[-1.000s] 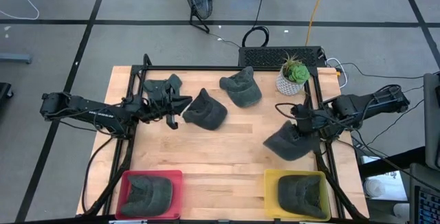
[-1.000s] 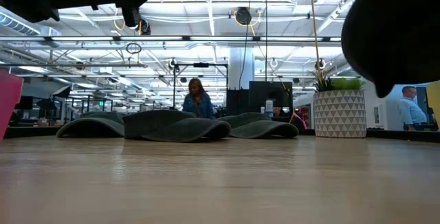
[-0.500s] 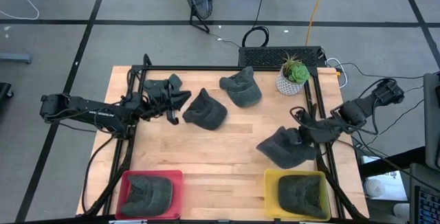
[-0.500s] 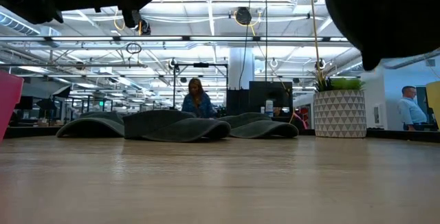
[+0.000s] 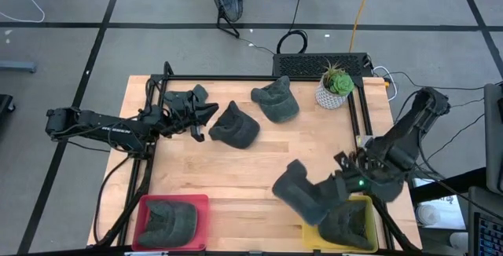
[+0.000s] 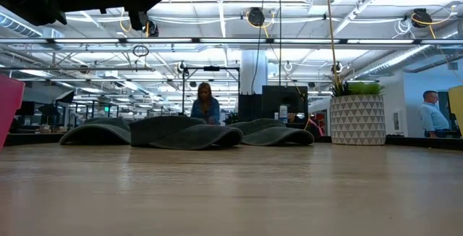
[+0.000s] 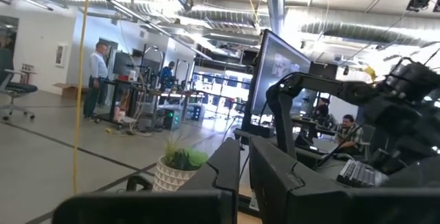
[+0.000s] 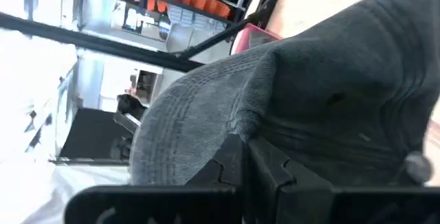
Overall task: Pick & Place hat
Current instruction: Put the black cap into the yellow bin
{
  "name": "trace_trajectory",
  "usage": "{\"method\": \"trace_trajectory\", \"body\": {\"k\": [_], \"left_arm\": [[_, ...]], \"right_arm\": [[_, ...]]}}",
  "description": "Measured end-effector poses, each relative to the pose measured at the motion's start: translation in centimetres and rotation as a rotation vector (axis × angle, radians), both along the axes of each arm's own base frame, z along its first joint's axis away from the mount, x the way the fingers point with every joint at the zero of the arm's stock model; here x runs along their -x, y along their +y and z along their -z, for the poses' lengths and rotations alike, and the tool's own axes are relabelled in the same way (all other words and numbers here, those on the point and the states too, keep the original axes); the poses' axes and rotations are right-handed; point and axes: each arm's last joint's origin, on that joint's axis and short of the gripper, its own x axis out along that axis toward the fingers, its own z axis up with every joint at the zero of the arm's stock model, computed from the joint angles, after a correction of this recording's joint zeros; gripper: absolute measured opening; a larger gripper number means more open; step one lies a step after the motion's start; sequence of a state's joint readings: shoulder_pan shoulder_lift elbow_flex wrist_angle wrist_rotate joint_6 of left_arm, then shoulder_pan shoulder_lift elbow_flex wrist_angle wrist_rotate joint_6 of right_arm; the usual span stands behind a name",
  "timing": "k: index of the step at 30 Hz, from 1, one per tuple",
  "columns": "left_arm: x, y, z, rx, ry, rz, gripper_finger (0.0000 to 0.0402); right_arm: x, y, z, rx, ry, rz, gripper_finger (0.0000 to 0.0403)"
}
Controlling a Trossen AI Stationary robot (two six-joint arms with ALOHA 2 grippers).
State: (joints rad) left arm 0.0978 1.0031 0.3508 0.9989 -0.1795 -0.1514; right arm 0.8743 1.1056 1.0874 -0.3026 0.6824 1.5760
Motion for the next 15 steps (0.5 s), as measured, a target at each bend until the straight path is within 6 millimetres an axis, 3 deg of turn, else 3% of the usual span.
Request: {"method": "trace_trajectory", "body": {"k": [4,7,10,15], "left_arm": [[0.0,-0.1,0.0,0.007,-0.003,0.029,0.0037],[0.0,-0.2,0.0,0.021,-0.009,0.065,0.0037],[-0.1,-0.3,0.0,0.022,-0.007,0.098,0.0037],[-0.2,-0.6,0.2,0.031,0.013,0.139,0.0037]], "right_arm": [[0.0,1.4,1.0,0.083,0.015,-0.022,0.0000],[-0.4,1.4,1.2,0.237,-0.017,-0.011,0.0000],[-1.1,1.0,1.1,0.384,-0.046,0.014,0.0000],[-2.8,-0.4,1.1,0.484,-0.032,-0.041,0.0000]]}}
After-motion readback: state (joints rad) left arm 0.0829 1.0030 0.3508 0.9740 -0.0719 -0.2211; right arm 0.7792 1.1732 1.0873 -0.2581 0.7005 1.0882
